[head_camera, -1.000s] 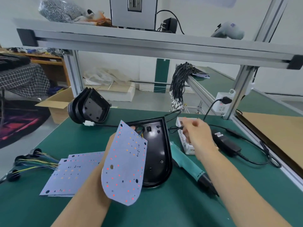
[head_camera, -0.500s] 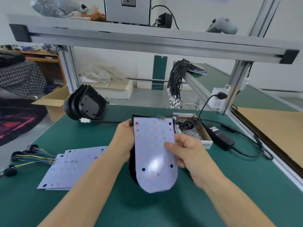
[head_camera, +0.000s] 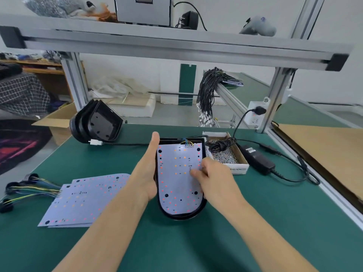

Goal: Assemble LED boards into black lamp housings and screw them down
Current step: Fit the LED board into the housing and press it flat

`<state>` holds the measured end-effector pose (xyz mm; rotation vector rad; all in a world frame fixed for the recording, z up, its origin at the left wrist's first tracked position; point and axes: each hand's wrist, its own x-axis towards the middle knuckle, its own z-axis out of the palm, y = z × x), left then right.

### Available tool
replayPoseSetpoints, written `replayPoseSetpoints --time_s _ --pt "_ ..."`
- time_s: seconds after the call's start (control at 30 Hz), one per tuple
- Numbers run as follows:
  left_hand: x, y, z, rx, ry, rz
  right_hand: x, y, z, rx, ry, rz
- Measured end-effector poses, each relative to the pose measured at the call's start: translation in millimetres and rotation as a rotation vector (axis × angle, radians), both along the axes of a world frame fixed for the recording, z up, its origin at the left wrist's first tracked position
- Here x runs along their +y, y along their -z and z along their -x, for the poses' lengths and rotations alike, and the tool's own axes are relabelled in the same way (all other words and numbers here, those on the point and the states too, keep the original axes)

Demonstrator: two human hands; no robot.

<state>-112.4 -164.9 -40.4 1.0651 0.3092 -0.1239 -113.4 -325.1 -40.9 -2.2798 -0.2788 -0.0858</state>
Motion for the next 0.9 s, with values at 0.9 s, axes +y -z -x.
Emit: replayPoseSetpoints --time_s 0.9 --pt "-10.1 1.6 9.9 -0.204 -0.320 -0.146 15.7 -6.2 -12.6 0.190 0.047 -0.810"
